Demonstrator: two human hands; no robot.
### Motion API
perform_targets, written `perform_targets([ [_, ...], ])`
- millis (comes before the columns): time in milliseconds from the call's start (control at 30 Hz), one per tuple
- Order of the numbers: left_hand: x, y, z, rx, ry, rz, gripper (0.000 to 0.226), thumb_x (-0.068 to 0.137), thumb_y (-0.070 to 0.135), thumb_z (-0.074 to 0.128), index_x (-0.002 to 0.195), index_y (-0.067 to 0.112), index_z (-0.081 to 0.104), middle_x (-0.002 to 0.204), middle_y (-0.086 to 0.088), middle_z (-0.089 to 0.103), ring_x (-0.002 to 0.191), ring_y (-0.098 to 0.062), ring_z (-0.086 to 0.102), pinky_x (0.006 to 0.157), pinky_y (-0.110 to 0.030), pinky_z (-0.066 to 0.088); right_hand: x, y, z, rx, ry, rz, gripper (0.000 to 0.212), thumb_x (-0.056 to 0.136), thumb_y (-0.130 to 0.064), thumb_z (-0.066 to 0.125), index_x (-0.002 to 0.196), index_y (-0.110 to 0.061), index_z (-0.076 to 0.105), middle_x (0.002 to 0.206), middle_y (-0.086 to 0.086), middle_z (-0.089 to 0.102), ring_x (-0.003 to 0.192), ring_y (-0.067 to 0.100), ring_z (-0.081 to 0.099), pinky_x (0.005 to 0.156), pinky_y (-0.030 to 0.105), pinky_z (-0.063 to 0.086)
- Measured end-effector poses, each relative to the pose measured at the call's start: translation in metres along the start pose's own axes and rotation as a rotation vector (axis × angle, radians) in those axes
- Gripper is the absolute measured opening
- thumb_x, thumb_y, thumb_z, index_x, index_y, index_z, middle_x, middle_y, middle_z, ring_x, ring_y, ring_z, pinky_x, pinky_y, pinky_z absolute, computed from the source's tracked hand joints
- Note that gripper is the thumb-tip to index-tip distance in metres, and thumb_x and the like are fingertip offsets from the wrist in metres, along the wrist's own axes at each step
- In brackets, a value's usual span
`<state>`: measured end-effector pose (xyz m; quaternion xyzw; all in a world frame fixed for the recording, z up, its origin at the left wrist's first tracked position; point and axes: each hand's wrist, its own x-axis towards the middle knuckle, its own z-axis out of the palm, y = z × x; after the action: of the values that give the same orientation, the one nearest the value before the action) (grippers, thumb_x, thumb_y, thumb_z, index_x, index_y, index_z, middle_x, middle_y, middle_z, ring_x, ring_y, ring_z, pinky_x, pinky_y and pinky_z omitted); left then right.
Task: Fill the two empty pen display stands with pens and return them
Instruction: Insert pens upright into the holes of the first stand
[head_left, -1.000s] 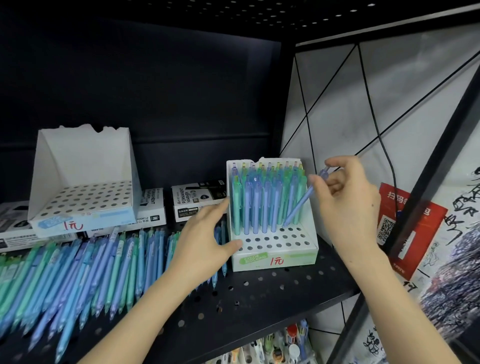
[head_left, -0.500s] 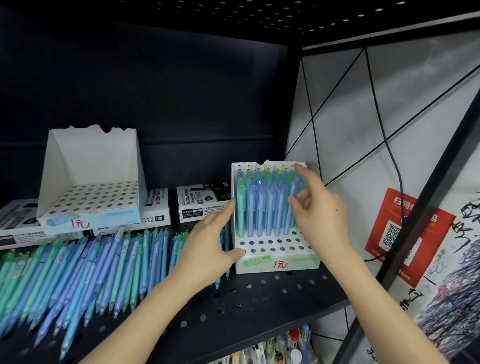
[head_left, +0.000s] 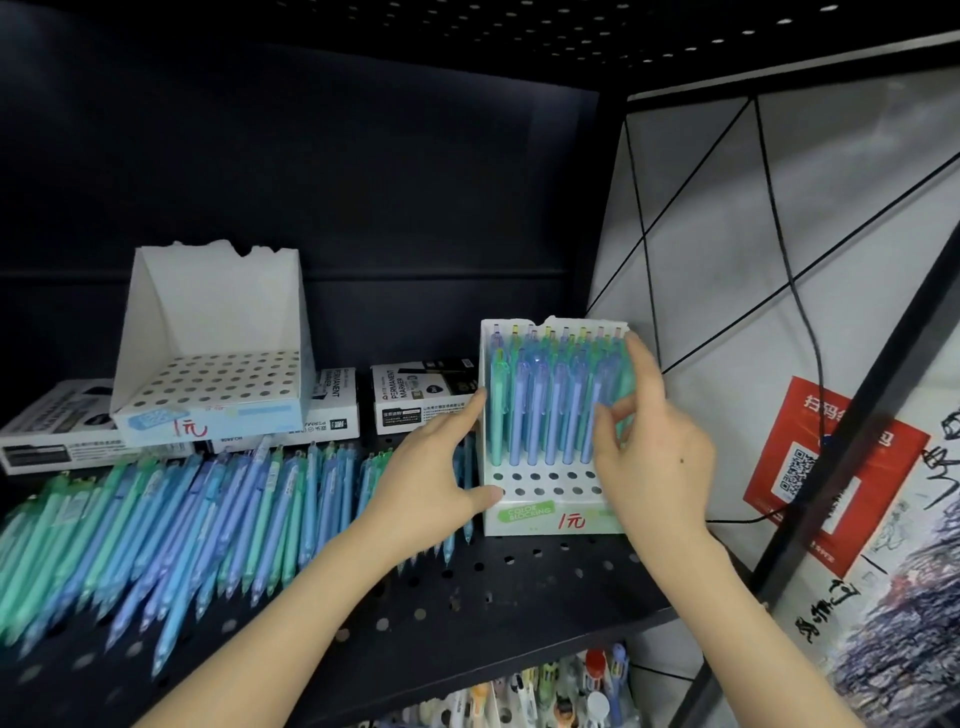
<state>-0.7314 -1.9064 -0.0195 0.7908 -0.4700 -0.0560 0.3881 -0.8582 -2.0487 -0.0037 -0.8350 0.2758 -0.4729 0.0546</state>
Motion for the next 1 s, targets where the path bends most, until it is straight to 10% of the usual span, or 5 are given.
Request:
perform_targets([
  [167, -0.012, -0.012, -0.021, 0.043, 0.096, 0.004, 0.061, 0.081, 0.028, 0.07, 0.135, 0.036, 0.043, 0.128, 0.014, 0.046, 0.123, -0.008, 0.043, 0.106, -0.028, 0.036, -0.018, -0.045, 0.002, 0.184, -0.022, -0.196, 0.026, 0.087, -0.022, 0.057, 0.111, -0.014, 0.062, 0.069, -0.007, 0.062, 0.056, 0.008, 0.052, 0.051, 0.026, 0.045],
  [433, -0.083, -0.064, -0.101, 0.312, 0.366, -0.251, 0.032, 0.085, 0.028, 0.066, 0.117, 0.025, 0.062, 0.123, 0.004, 0.057, 0.111, -0.013, 0.053, 0.092, -0.025, 0.04, -0.046, -0.108, 0.06, 0.273, -0.525, -0.336, 0.044, 0.095, -0.044, 0.042, 0.133, -0.021, 0.047, 0.095, -0.003, 0.063, 0.087, 0.015, 0.06, 0.073, 0.026, 0.045],
  [667, -0.102, -0.075, -0.123, 0.373, 0.262, -0.458, 0.048, 0.083, 0.044, 0.063, 0.124, 0.021, 0.057, 0.105, 0.003, 0.062, 0.091, -0.009, 0.054, 0.077, -0.022, 0.04, -0.037, -0.14, 0.093, 0.025, -0.679, -0.377, 0.063, 0.09, -0.061, 0.038, 0.134, -0.015, 0.04, 0.12, 0.009, 0.053, 0.102, 0.023, 0.056, 0.071, 0.029, 0.045],
  [1000, -0.073, -0.078, -0.108, 0.352, 0.174, -0.591, 0.086, 0.072, 0.046, 0.074, 0.142, 0.016, 0.035, 0.136, -0.004, 0.051, 0.12, -0.021, 0.051, 0.099, -0.033, 0.043, -0.047, -0.138, 0.094, 0.068, -0.655, -0.246, 0.075, 0.087, -0.064, 0.041, 0.145, -0.019, 0.025, 0.132, 0.008, 0.049, 0.105, 0.021, 0.058, 0.07, 0.028, 0.044],
])
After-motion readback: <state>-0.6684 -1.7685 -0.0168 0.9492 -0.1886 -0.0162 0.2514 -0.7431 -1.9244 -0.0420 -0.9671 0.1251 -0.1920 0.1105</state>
